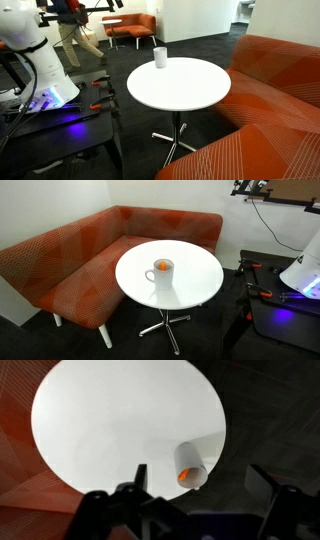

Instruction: Remove the orange object from the white mug and put it on the table

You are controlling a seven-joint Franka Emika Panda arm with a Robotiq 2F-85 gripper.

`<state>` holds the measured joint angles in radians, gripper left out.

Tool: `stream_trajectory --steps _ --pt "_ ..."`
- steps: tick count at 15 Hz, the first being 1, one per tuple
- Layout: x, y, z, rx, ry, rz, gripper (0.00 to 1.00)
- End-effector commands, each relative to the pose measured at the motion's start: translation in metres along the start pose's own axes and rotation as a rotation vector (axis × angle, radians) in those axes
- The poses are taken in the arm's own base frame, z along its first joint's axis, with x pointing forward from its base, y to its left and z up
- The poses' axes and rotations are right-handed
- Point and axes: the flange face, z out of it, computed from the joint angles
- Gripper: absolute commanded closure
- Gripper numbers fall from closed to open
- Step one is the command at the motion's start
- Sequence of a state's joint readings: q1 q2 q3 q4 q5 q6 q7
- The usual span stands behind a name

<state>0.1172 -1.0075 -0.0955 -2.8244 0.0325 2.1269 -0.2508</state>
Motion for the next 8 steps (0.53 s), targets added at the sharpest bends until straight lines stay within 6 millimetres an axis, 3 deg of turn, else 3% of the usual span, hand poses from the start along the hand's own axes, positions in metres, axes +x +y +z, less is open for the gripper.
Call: stream_trajectory --steps 1,2,8 --pt "-0.005 -0.001 0.010 0.007 -0.030 0.001 0.00" --pt "-0.007 -0.001 0.016 0.010 -0.044 0.001 0.00" --pt "0.000 0.000 0.005 0.004 -0.022 0.001 0.00"
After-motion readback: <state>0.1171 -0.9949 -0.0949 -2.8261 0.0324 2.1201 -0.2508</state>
